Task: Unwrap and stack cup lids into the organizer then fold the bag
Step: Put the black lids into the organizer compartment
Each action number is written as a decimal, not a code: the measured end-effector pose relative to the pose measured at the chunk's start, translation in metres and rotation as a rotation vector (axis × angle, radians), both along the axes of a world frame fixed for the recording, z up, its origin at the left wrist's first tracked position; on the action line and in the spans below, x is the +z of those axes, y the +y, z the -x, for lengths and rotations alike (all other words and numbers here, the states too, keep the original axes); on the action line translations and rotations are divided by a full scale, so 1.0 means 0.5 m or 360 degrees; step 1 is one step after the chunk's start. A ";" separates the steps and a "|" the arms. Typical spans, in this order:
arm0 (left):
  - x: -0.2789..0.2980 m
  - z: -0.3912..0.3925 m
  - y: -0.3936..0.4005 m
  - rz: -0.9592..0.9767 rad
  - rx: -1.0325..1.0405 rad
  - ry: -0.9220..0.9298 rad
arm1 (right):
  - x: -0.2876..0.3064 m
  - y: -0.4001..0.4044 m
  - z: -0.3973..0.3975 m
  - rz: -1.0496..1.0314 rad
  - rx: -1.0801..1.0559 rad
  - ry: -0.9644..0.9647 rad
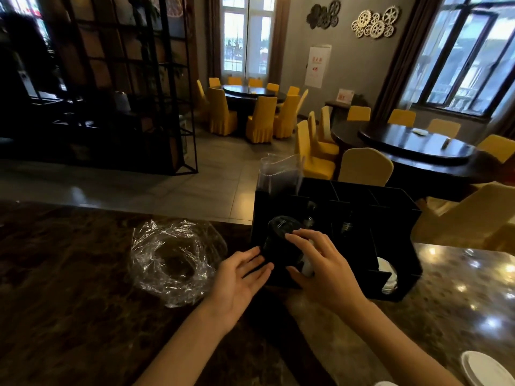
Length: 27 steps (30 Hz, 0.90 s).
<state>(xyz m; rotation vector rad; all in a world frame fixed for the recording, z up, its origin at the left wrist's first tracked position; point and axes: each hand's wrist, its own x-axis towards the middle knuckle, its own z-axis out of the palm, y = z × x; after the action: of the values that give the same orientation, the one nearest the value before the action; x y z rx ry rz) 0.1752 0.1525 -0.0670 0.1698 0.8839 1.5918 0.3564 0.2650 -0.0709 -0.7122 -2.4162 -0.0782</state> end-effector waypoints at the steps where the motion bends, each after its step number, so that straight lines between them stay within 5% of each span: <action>1: -0.004 -0.003 0.005 0.0006 0.0015 -0.0022 | -0.004 0.007 0.003 0.0005 -0.0007 -0.0015; 18: -0.086 -0.024 0.052 -0.0017 0.0139 -0.0135 | -0.051 0.068 0.085 0.0168 -0.0042 -0.0048; 27: -0.105 -0.031 0.059 0.0006 0.0118 0.0152 | -0.082 0.068 0.102 0.0255 -0.0149 -0.0072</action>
<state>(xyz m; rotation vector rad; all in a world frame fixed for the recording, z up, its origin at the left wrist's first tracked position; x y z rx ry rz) 0.1905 0.1818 -0.1193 0.2138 0.9769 1.6617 0.3054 0.2990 -0.1117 -0.9049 -2.4513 0.0627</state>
